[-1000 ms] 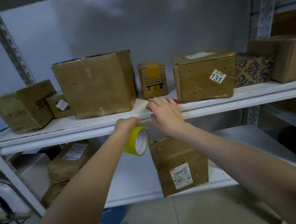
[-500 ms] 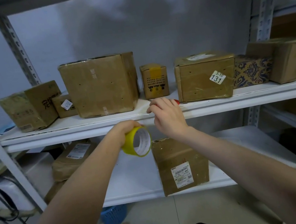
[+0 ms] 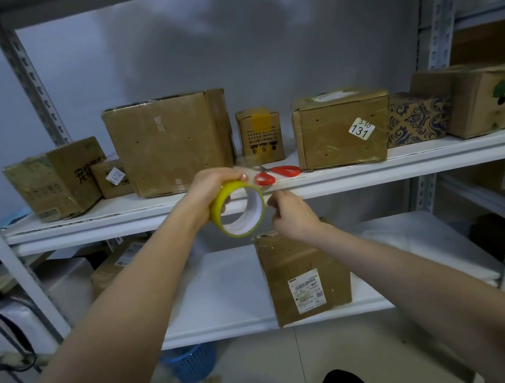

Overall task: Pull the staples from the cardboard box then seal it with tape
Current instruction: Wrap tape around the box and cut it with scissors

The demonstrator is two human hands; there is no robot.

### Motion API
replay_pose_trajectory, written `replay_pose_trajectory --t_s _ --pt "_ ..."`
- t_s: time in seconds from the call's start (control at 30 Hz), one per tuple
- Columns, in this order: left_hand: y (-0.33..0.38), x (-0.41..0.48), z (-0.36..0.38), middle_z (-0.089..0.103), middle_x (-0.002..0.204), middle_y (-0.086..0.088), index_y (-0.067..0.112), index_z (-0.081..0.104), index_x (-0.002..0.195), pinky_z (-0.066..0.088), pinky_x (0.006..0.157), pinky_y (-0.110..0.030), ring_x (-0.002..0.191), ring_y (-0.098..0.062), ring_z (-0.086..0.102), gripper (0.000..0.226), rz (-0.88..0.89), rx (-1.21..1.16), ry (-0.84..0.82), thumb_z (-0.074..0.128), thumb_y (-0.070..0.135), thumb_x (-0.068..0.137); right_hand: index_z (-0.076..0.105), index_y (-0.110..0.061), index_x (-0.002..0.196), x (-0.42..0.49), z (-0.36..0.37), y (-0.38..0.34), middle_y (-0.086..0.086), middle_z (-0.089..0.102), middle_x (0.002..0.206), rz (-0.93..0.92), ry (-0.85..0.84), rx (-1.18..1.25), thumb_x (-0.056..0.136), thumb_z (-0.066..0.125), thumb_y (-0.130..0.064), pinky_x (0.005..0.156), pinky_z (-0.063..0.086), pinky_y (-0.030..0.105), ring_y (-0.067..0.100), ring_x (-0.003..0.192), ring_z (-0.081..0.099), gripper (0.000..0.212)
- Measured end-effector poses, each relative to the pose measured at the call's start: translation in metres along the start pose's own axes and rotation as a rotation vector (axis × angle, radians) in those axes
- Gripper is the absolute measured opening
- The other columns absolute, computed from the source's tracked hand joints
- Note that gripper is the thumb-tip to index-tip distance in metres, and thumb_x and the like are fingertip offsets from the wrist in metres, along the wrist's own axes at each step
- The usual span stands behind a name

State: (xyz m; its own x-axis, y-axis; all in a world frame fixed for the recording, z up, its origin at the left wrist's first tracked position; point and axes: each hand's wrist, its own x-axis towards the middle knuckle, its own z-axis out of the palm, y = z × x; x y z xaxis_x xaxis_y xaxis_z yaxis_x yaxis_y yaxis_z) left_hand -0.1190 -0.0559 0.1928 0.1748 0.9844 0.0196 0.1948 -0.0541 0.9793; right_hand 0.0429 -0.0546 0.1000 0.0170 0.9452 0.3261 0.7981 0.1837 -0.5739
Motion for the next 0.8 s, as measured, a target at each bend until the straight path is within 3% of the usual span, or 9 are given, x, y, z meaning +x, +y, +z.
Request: replay_pose_trajectory --t_s 0.1,0.2,0.27,0.33,0.43,0.5,0.63,0.73,0.8 --pt "-0.010 -0.010 -0.002 0.056 0.046 0.006 0.012 0.065 0.070 0.035 0.037 -0.014 0.039 -0.006 0.049 0.017 -0.008 0.216 -0.089 0.065 0.017 0.086 0.063 -0.001 0.094 -0.007 -0.009 -0.007 0.014 0.065 0.085 0.243 -0.126 0.649 0.092 0.040 0.000 0.071 0.051 0.034 0.029 0.080 0.063 0.023" --pt "-0.034 -0.012 -0.003 0.064 0.066 -0.003 0.009 0.069 0.075 0.047 0.060 -0.021 0.063 -0.011 0.056 0.017 -0.030 0.435 -0.216 0.067 0.021 0.086 0.060 -0.001 0.106 -0.019 -0.018 0.000 0.018 0.069 0.093 0.478 -0.398 1.231 0.102 0.028 -0.021 0.070 0.055 0.033 0.027 0.083 0.069 0.038" --pt "-0.045 -0.015 -0.005 0.063 0.077 -0.009 0.005 0.071 0.085 0.046 0.069 -0.025 0.074 -0.015 0.055 0.021 -0.061 0.517 -0.296 0.067 0.025 0.086 0.059 -0.003 0.114 -0.024 -0.017 0.014 0.019 0.070 0.098 0.524 -0.560 1.305 0.103 0.019 -0.042 0.067 0.057 0.032 0.027 0.085 0.071 0.057" --pt "-0.049 -0.017 -0.004 0.061 0.078 -0.011 0.006 0.073 0.086 0.043 0.066 -0.026 0.073 -0.017 0.052 0.023 -0.085 0.527 -0.361 0.065 0.028 0.088 0.055 -0.004 0.122 -0.027 -0.011 0.024 0.018 0.069 0.105 0.522 -0.651 1.229 0.100 0.019 -0.055 0.068 0.057 0.031 0.027 0.091 0.070 0.067" --pt "-0.055 -0.017 0.000 0.057 0.064 -0.005 0.018 0.072 0.071 0.038 0.051 -0.023 0.057 -0.014 0.049 0.020 -0.077 0.450 -0.448 0.066 0.030 0.087 0.055 -0.010 0.122 -0.037 0.002 0.030 0.014 0.067 0.107 0.501 -0.740 1.144 0.098 0.021 -0.058 0.081 0.051 0.035 0.026 0.099 0.065 0.063" --pt "-0.063 -0.011 0.002 0.057 0.065 -0.005 0.020 0.071 0.068 0.035 0.056 -0.026 0.059 -0.016 0.048 0.020 -0.079 0.385 -0.494 0.071 0.037 0.078 0.058 -0.008 0.115 -0.045 0.011 0.033 0.014 0.068 0.099 0.516 -0.819 1.248 0.098 0.024 -0.057 0.079 0.053 0.034 0.025 0.090 0.067 0.062" --pt "-0.073 -0.003 0.007 0.055 0.053 0.004 0.020 0.069 0.063 0.031 0.053 -0.023 0.050 -0.011 0.045 0.021 -0.115 0.382 -0.522 0.070 0.033 0.080 0.067 -0.006 0.106 -0.053 0.025 0.043 0.016 0.067 0.097 0.541 -0.849 1.476 0.090 0.044 -0.042 0.072 0.056 0.030 0.025 0.083 0.068 0.046" --pt "-0.078 -0.001 0.010 0.053 0.049 0.004 0.016 0.068 0.071 0.034 0.040 -0.017 0.042 -0.006 0.046 0.021 -0.129 0.436 -0.560 0.062 0.023 0.090 0.075 -0.010 0.098 -0.053 0.027 0.054 0.008 0.071 0.097 0.503 -0.795 1.531 0.085 0.047 -0.025 0.067 0.053 0.025 0.018 0.082 0.067 0.034" --pt "-0.082 -0.001 0.012 0.053 0.050 0.004 0.015 0.067 0.072 0.033 0.040 -0.017 0.042 -0.007 0.046 0.021 -0.144 0.423 -0.574 0.061 0.022 0.091 0.072 -0.011 0.104 -0.054 0.026 0.059 0.005 0.070 0.102 0.436 -0.796 1.514 0.086 0.047 -0.011 0.067 0.053 0.024 0.016 0.084 0.067 0.030"
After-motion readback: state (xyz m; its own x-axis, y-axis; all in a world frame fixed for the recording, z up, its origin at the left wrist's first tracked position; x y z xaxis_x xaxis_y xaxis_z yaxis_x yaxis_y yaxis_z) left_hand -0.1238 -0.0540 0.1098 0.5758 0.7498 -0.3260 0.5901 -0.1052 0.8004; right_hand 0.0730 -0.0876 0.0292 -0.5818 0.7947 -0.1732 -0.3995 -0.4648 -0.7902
